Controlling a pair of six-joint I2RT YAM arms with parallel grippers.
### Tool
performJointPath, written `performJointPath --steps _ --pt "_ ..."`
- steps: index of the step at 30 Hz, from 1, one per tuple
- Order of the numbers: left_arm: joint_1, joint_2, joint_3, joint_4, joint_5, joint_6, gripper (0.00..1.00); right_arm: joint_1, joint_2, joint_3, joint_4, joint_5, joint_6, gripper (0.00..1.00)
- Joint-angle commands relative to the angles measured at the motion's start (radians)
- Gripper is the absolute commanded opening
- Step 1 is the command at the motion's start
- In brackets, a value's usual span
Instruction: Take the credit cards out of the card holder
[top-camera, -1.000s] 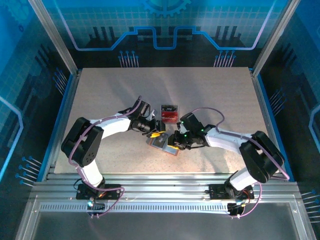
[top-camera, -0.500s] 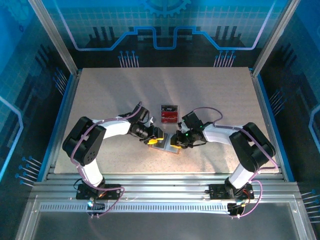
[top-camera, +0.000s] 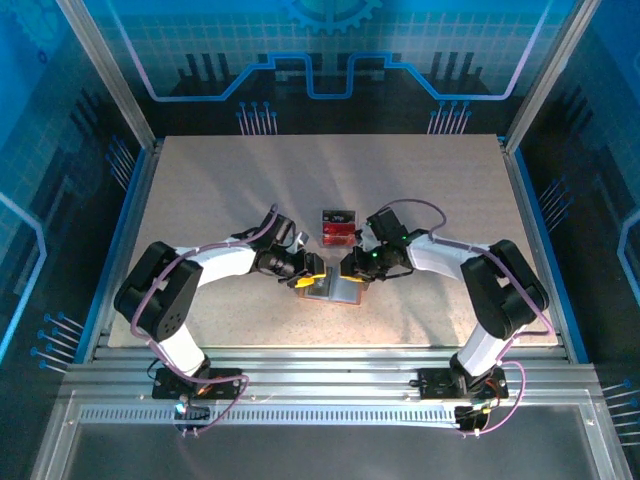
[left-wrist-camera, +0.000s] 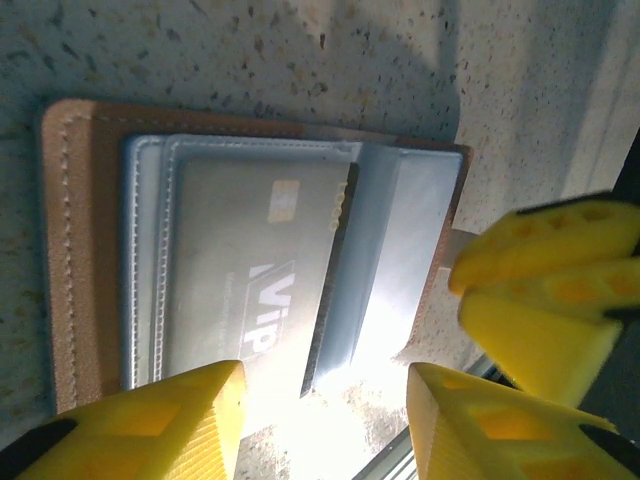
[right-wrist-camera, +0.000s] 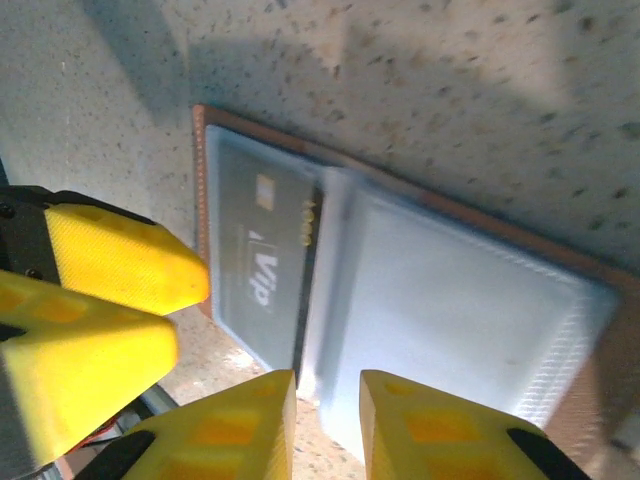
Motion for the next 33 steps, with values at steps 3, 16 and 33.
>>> performJointPath --steps 3,16,33 --pt "-0.002 0.019 0.053 -0.093 -0.074 0.032 0.31 0.089 -0.002 0.029 0.044 0.036 0.169 0.22" --pt "0.011 0.079 0.059 -0.157 -0.093 0.073 0.10 0.150 0.077 0.029 0.146 0.099 0.291 0.21" --pt "0.016 0.061 0.024 -0.149 -0.092 0.064 0.09 0.150 0.096 0.026 0.066 0.141 0.250 0.21"
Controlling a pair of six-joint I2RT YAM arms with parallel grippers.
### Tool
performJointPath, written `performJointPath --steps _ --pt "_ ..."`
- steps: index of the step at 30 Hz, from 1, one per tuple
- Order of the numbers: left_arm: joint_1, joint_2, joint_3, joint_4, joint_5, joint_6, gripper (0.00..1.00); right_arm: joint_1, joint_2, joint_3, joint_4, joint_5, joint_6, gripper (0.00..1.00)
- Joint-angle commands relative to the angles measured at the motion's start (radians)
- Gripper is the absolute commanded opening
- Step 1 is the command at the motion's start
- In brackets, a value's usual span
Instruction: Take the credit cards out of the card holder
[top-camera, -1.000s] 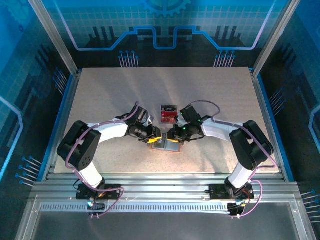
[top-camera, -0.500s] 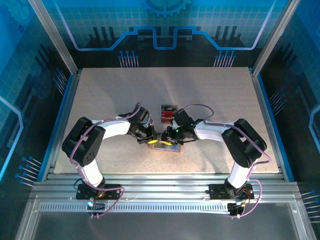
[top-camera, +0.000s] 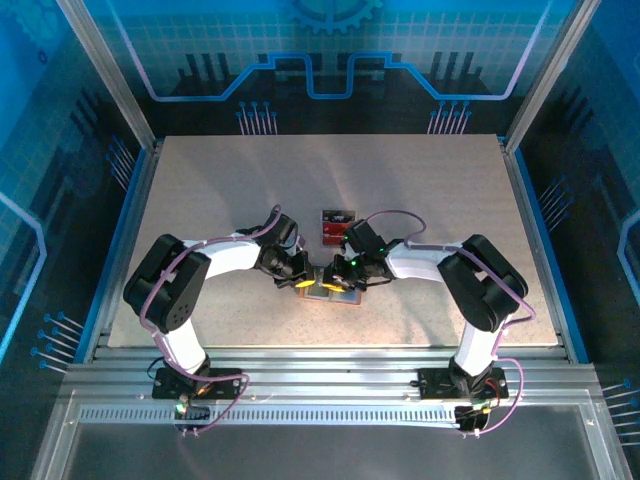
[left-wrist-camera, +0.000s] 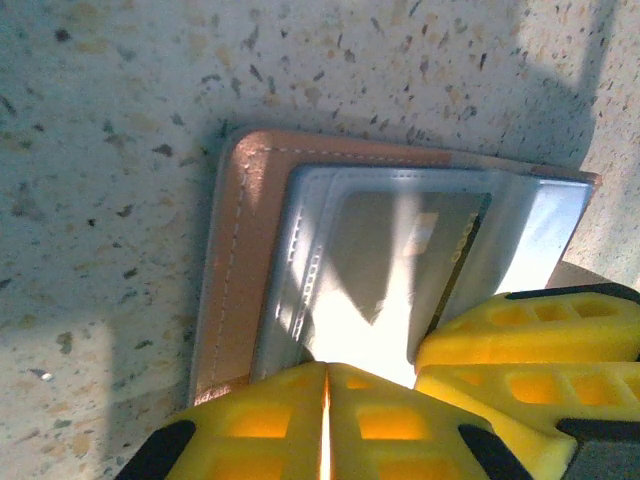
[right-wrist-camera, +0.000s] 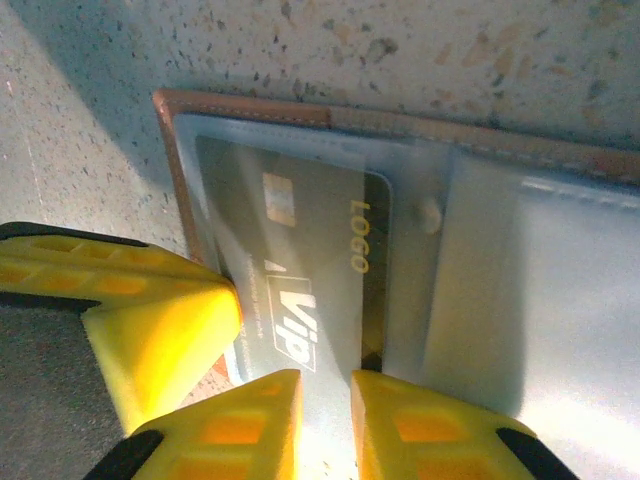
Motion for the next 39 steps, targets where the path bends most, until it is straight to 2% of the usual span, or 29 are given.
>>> performJointPath --steps 1,16,24,31,39 --pt "0.007 -0.007 -0.028 -0.029 -0.007 0.012 0.09 0.010 -0.012 0.012 -0.070 0.046 -0.022 0.21" --pt "0.007 -0.047 -0.092 0.012 0.005 -0.039 0.10 -0.002 -0.051 0.032 -0.165 0.071 -0.084 0.23" --pt "0.006 -0.096 -0.032 -0.027 -0.006 -0.050 0.18 -0.007 -0.072 0.044 -0.165 0.053 -0.109 0.23" --pt "0.001 -0.097 -0.013 -0.066 -0.028 -0.040 0.12 -0.019 -0.038 0.051 -0.050 -0.047 -0.112 0.23" --pt "-0.003 -0.055 -0.029 -0.100 -0.054 -0.013 0.02 -0.025 0.024 0.076 -0.042 -0.053 -0.127 0.23"
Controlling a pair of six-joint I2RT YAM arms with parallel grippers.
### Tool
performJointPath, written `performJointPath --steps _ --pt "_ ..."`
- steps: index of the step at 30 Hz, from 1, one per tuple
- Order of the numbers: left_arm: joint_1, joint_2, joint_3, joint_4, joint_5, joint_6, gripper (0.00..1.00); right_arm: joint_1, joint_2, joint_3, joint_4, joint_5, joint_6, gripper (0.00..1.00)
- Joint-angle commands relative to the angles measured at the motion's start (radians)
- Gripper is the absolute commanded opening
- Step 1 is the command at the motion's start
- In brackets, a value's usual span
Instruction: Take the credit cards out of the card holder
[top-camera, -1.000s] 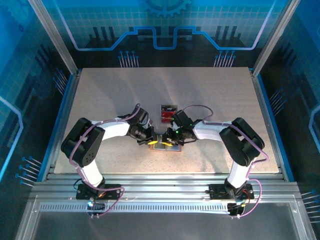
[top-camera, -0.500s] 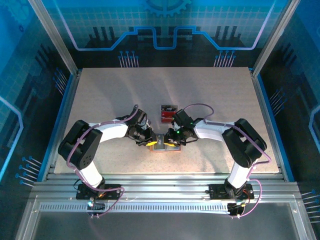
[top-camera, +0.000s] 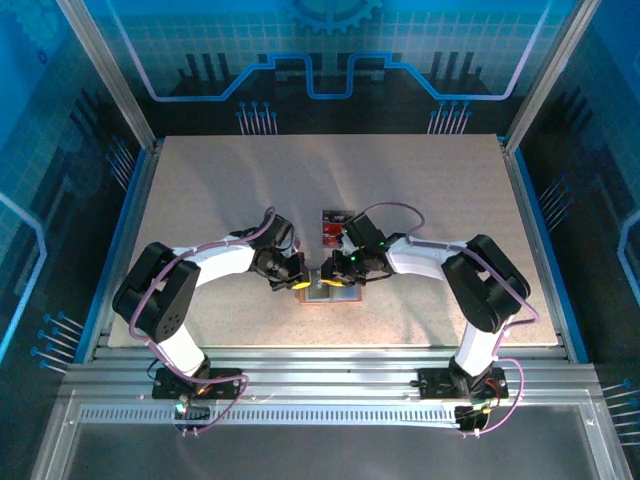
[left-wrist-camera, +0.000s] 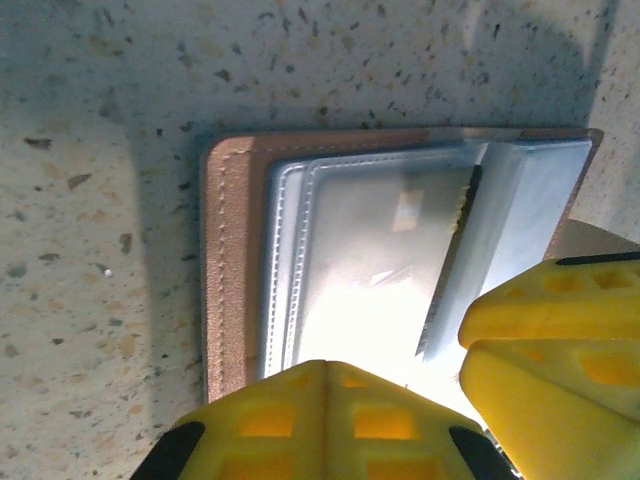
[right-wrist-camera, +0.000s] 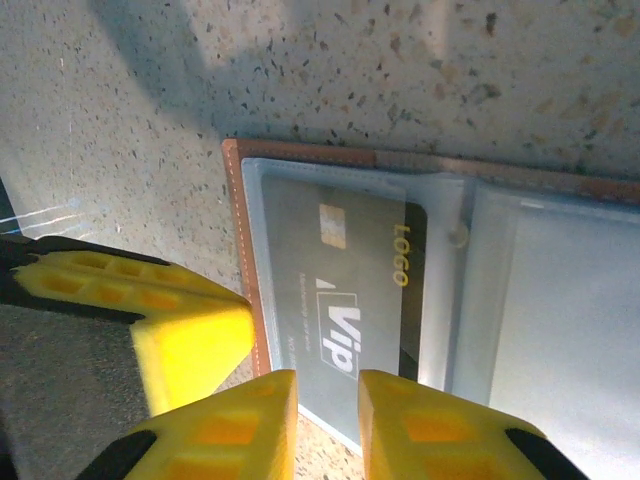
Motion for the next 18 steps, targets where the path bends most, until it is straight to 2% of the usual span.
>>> performJointPath --steps 1,10,18 --pt "-0.003 0.022 0.001 -0.049 -0.023 0.020 0.02 -0.015 0.040 0.027 0.005 -0.024 -0.027 0.23" --pt "-0.003 0.039 0.001 -0.066 -0.033 0.035 0.01 -0.018 0.066 0.041 -0.068 0.021 -0.058 0.23" --pt "-0.002 0.047 0.009 -0.069 -0.034 0.037 0.01 -0.019 0.025 0.059 -0.148 0.078 -0.084 0.23"
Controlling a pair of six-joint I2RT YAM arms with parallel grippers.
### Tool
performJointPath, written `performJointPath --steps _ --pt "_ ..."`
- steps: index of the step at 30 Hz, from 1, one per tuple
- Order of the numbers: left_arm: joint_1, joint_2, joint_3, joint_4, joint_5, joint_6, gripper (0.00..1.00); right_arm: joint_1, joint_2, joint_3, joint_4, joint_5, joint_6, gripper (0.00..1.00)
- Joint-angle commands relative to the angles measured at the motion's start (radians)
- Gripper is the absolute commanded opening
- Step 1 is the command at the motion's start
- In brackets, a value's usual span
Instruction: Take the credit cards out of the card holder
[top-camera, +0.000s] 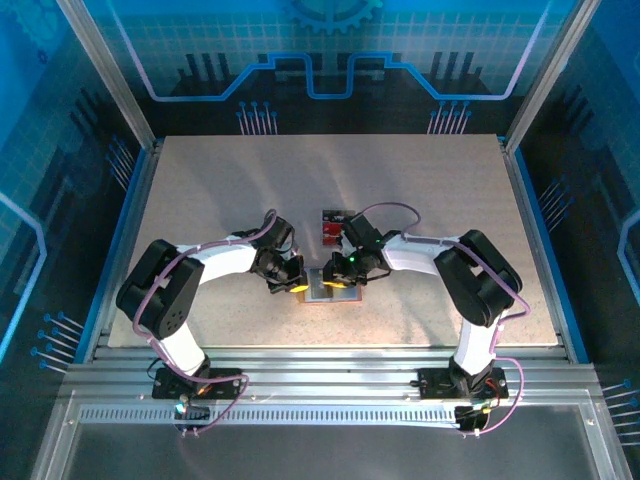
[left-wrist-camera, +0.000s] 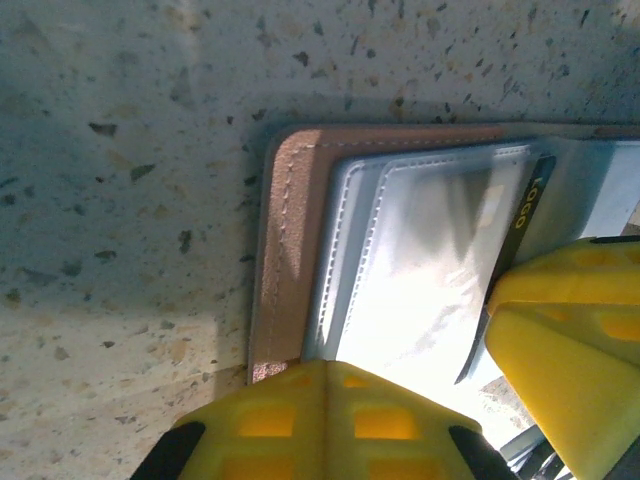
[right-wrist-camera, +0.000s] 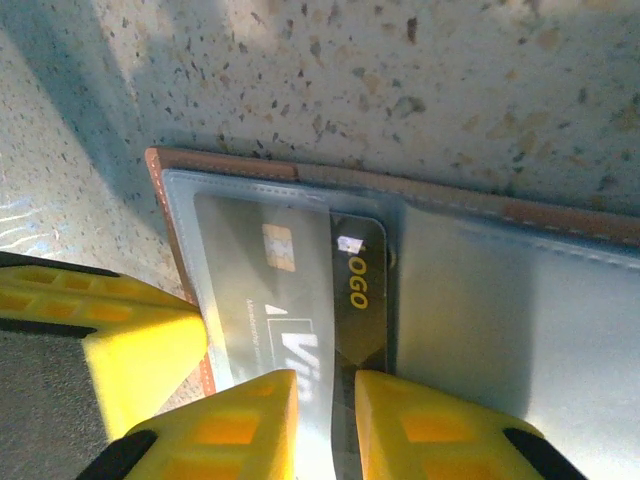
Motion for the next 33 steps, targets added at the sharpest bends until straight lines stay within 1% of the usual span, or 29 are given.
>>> performJointPath --steps 1,5,8,13,18,21,24,33 --pt "-0.003 0.021 0.011 -0.047 -0.016 0.029 0.01 -0.013 -0.032 0.020 -0.065 0.036 -0.026 0.23" --pt "-0.004 0.001 0.032 -0.054 -0.013 0.022 0.02 -0.020 -0.062 -0.008 0.038 -0.029 0.006 0.24" --pt "-0.005 -0.026 0.061 -0.070 -0.018 0.019 0.02 -0.029 -0.074 -0.028 0.074 -0.050 0.026 0.25" --pt "-0.017 -0.045 0.097 -0.088 -0.019 0.016 0.02 -0.045 -0.078 -0.038 0.046 -0.044 0.011 0.26" --pt "-0.052 -0.007 0.115 -0.099 -0.029 0.015 0.02 -0.060 -0.065 -0.029 0.012 -0.057 -0.024 0.27" --pt "-0.066 0.019 0.116 -0.110 -0.063 0.025 0.02 -0.064 -0.057 -0.023 -0.002 -0.056 -0.037 0.27" --pt "-0.068 0.053 0.121 -0.129 -0.093 0.043 0.01 -0.067 -0.049 -0.022 -0.001 -0.065 -0.046 0.27" --pt "-0.069 0.082 0.110 -0.136 -0.109 0.053 0.01 -0.073 -0.019 -0.024 0.007 -0.093 -0.061 0.27"
